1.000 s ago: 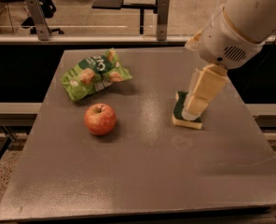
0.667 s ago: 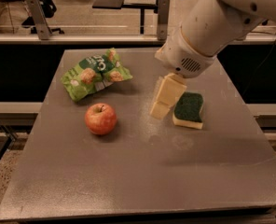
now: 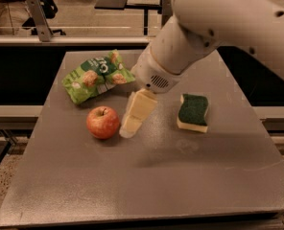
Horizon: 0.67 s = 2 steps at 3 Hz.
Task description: Move apple near sponge
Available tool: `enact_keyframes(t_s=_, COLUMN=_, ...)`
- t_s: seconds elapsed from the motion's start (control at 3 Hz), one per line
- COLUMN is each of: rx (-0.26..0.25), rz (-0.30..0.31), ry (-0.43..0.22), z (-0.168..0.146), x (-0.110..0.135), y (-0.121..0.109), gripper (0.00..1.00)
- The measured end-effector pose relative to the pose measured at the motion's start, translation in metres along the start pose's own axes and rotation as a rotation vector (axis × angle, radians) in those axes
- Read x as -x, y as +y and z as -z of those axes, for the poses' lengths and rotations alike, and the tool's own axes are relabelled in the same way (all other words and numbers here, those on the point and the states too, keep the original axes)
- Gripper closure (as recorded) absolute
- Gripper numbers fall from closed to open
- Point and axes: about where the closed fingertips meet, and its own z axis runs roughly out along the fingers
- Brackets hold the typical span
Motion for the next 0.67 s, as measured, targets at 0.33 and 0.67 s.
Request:
enact_keyframes(t_s=0.33, rx=0.047, rz=0.011, ry=-0.013, z=-0.028, x=0.012, y=0.008, gripper=0.00)
enact_keyframes(t_s=0.67, rx=0.081, rz=0.032, ry=-0.004, z=-0.045, x=0.019, y=0.017, gripper=0.00)
